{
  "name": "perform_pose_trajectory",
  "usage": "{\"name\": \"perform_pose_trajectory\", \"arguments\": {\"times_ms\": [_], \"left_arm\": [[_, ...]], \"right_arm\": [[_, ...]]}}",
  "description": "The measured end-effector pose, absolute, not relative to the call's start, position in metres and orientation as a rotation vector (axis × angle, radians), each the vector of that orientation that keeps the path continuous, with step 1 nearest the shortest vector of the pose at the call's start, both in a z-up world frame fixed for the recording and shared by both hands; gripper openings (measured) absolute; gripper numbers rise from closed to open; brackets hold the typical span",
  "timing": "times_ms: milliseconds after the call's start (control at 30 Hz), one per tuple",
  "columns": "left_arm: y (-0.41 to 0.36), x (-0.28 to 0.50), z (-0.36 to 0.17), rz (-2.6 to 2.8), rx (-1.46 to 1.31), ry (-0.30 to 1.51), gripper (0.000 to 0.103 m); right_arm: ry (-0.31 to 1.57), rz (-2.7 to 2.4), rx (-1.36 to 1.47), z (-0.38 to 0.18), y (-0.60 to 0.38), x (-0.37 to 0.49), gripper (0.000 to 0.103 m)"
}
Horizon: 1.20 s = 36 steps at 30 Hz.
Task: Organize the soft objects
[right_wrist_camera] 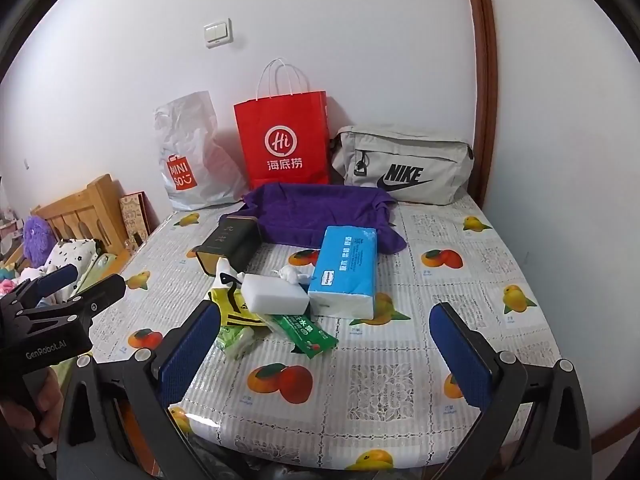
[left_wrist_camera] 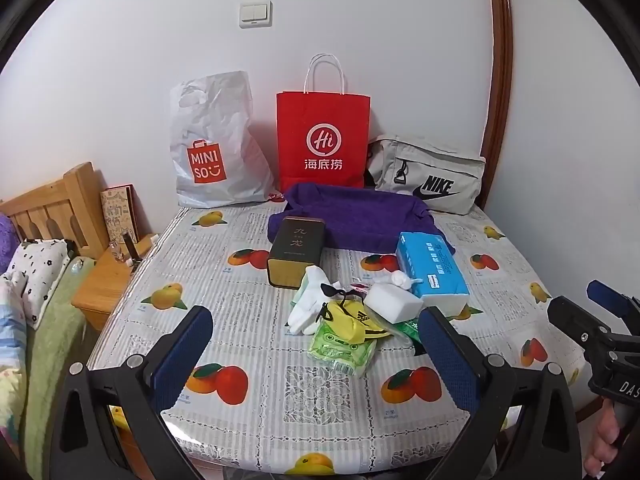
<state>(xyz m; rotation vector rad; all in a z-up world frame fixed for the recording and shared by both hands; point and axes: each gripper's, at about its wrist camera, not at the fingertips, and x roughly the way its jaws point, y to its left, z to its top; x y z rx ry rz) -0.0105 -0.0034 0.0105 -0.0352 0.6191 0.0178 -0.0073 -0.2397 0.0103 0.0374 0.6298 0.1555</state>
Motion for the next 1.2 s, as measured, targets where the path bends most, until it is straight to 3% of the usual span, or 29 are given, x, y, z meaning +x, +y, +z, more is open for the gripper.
{"name": "perform_pose_trajectory", "arguments": {"times_ms": [1200], "left_arm": [[-0.0048,-0.0167,0.009,0.021,-0.031,0.61,0.103]], "right_arm": [[0.629,0.168,0.043,0.0121,-0.2381,-0.007,0.103]]}}
